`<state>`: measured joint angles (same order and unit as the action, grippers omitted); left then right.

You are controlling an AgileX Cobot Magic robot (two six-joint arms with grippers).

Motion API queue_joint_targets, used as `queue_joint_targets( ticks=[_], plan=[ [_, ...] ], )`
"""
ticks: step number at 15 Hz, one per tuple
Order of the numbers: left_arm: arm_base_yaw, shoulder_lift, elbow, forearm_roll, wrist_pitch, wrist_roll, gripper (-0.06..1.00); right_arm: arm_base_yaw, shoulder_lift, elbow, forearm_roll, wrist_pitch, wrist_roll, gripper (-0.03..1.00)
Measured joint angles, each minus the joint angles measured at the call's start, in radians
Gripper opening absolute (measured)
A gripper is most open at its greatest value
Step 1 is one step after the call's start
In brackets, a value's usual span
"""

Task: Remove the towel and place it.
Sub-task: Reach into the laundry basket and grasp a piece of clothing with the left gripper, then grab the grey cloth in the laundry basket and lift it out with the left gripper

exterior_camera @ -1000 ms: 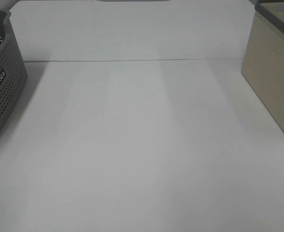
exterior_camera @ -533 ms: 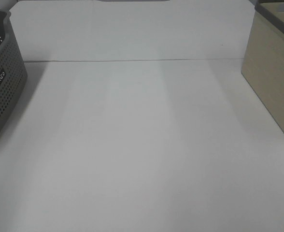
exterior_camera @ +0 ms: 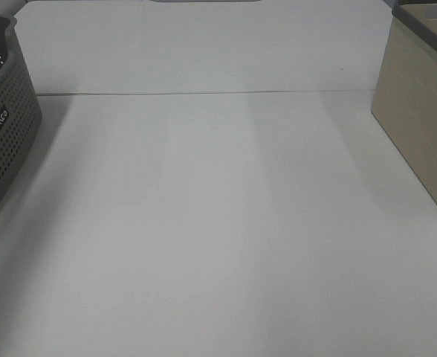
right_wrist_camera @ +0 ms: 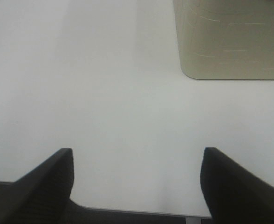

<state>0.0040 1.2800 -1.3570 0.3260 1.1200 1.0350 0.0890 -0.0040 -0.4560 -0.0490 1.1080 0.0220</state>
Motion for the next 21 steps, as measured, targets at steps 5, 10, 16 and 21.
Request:
queue_joint_targets(
  ticks=[5,10,16,21],
  plan=[
    [0.062,0.495,-0.416,0.006,-0.002,0.091,0.99,0.0,0.0,0.0,0.0,0.0,0.0,0.75],
    [0.126,0.707,-0.502,0.006,-0.056,0.249,0.99,0.0,0.0,0.0,0.0,0.0,0.0,0.75],
    [0.186,0.83,-0.505,0.002,-0.16,0.368,0.99,0.0,0.0,0.0,0.0,0.0,0.0,0.75],
    [0.183,0.883,-0.505,-0.003,-0.168,0.38,0.87,0.0,0.0,0.0,0.001,0.0,0.0,0.75]
  ],
)
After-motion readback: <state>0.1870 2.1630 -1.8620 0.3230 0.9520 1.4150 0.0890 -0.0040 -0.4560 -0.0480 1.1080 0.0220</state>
